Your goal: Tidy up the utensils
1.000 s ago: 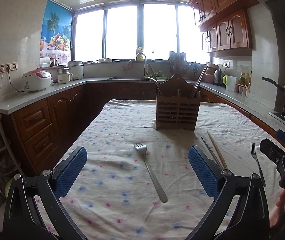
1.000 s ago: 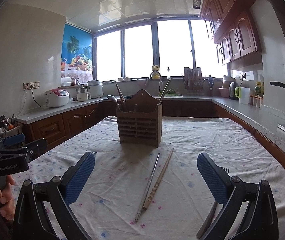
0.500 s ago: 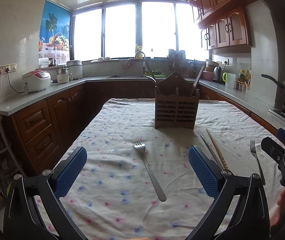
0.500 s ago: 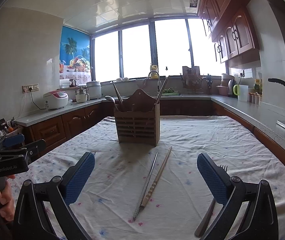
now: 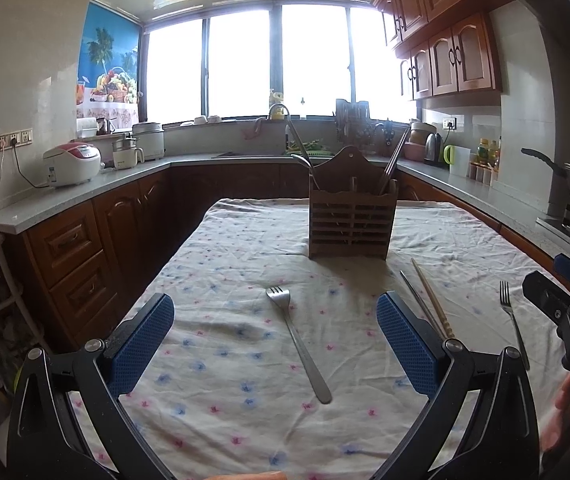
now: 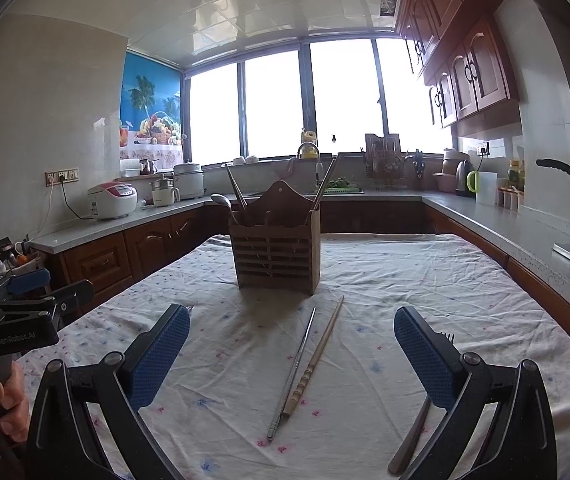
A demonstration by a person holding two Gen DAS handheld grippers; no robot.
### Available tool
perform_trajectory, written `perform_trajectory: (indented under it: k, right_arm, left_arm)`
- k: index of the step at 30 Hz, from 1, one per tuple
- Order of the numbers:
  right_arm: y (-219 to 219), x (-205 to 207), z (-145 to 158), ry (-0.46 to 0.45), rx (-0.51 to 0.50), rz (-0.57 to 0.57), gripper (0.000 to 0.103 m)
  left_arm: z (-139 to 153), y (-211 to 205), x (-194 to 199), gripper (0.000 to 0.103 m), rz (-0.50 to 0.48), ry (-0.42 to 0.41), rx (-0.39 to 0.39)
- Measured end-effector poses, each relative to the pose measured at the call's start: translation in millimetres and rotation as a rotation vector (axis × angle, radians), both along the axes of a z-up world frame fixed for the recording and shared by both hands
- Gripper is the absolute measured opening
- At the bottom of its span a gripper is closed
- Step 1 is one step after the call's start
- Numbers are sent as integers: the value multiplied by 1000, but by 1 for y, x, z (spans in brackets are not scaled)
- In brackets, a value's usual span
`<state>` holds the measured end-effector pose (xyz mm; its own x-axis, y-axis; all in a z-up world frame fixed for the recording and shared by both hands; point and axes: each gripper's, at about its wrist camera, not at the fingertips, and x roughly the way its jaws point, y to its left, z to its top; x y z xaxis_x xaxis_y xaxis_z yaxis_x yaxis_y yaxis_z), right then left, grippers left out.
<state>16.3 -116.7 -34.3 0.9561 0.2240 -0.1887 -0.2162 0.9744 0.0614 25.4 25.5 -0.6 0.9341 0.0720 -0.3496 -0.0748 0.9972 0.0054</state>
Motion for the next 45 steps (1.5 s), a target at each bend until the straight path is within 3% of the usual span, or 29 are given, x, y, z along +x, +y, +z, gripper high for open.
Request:
perform_trajectory:
  k: [45]
  right_arm:
    - [8, -3, 12, -24, -4, 30, 103]
  left_arm:
    - [3, 0, 3, 103, -17, 4, -1]
